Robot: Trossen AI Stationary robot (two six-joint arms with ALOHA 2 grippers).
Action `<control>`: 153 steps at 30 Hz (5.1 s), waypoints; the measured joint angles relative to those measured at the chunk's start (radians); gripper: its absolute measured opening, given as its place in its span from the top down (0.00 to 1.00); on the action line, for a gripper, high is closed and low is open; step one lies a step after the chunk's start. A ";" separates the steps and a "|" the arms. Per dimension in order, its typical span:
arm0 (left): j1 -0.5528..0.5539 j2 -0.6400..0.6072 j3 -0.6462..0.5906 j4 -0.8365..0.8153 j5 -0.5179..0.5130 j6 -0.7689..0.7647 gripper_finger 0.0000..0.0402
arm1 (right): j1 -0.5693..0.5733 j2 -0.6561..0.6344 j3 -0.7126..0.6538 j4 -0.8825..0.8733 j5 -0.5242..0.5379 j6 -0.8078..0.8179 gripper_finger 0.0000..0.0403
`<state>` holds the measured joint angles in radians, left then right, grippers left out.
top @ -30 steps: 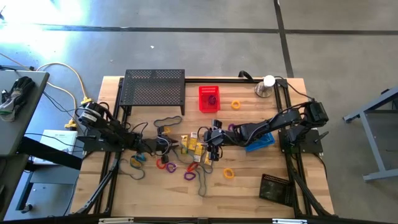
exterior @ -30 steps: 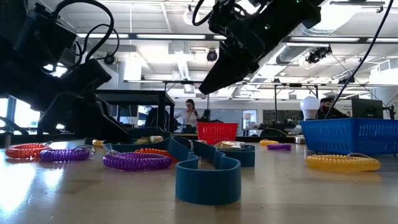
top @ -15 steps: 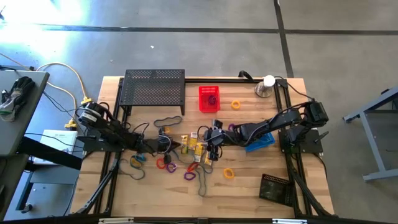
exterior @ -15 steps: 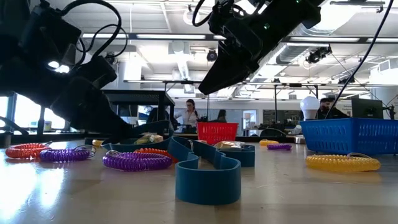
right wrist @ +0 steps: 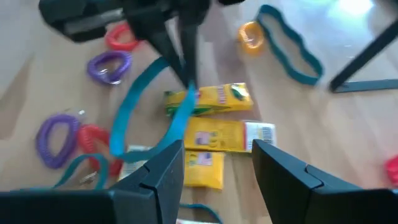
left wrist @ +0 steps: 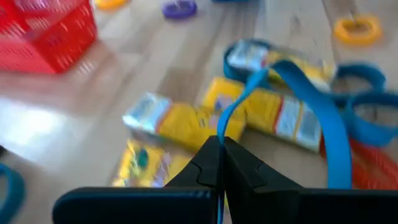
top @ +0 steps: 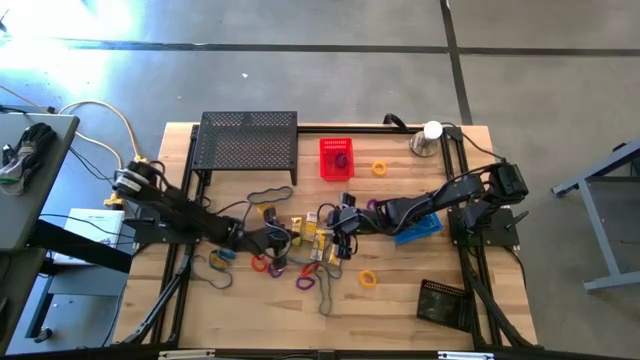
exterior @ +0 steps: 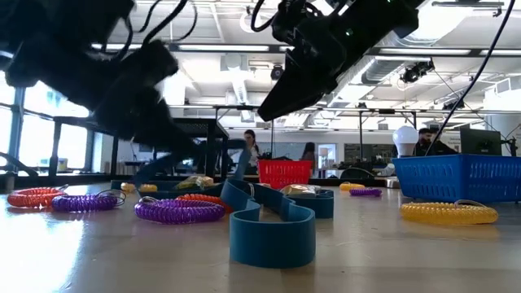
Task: Pick & Place Office Desk Supplies
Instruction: Put the blue rubber band into the blue bin
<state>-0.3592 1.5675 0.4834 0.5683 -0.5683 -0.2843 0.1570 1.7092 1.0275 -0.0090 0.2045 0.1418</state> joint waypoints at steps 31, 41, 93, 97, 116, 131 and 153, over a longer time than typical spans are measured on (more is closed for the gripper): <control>0.023 -0.082 0.359 -0.459 -0.046 -0.080 1.00 | 0.046 0.000 0.000 0.119 0.028 -0.109 0.56; 0.001 -0.082 0.407 -0.461 -0.040 -0.016 1.00 | 0.043 0.000 0.000 0.122 0.028 -0.090 0.56; 0.001 -0.085 0.406 -0.549 -0.053 -0.023 1.00 | 0.002 0.095 0.000 0.170 -0.156 -0.023 0.37; 0.001 -0.085 0.406 -0.548 -0.053 -0.023 1.00 | 0.002 0.095 0.000 0.197 -0.190 -0.034 0.28; 0.001 -0.085 0.406 -0.548 -0.055 -0.023 1.00 | -0.002 0.093 0.000 0.215 -0.208 -0.053 0.78; 0.004 -0.085 0.406 -0.543 -0.053 0.027 0.84 | -0.002 0.093 0.000 0.215 -0.205 -0.074 0.99; -0.052 -0.085 0.405 -0.547 -0.053 0.048 0.61 | 0.295 -0.241 0.000 -0.268 0.448 -0.049 0.99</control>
<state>-0.4114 1.4826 0.8883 0.0216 -0.6212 -0.2359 0.4516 1.4681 1.0275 -0.2769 0.6527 0.0928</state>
